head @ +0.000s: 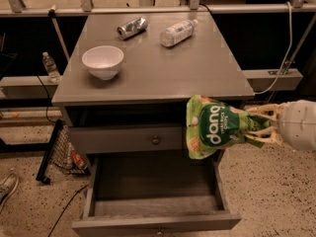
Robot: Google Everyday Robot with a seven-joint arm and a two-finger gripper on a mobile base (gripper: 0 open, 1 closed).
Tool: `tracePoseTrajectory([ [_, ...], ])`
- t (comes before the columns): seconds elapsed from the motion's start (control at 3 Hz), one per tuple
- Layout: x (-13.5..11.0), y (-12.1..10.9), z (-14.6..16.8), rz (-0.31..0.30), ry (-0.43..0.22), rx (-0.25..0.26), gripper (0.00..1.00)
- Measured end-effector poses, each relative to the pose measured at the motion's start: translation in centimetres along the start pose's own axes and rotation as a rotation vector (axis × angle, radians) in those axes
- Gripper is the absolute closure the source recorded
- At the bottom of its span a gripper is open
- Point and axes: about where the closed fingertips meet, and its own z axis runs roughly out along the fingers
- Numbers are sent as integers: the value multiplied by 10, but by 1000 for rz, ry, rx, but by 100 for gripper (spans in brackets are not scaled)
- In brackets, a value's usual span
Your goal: Pick green rice chip bag from middle drawer and place on counter
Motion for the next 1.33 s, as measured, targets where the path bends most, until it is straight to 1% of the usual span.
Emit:
tracePoseTrajectory([
  [0.33, -1, -8, -4, -15, 0, 13, 100],
  [0.67, 0, -30, 6, -44, -25, 29, 100],
  [1.0, -4, -50, 16, -74, -53, 34, 100],
  [1.33, -17, -81, 38, -123, -107, 26, 100],
])
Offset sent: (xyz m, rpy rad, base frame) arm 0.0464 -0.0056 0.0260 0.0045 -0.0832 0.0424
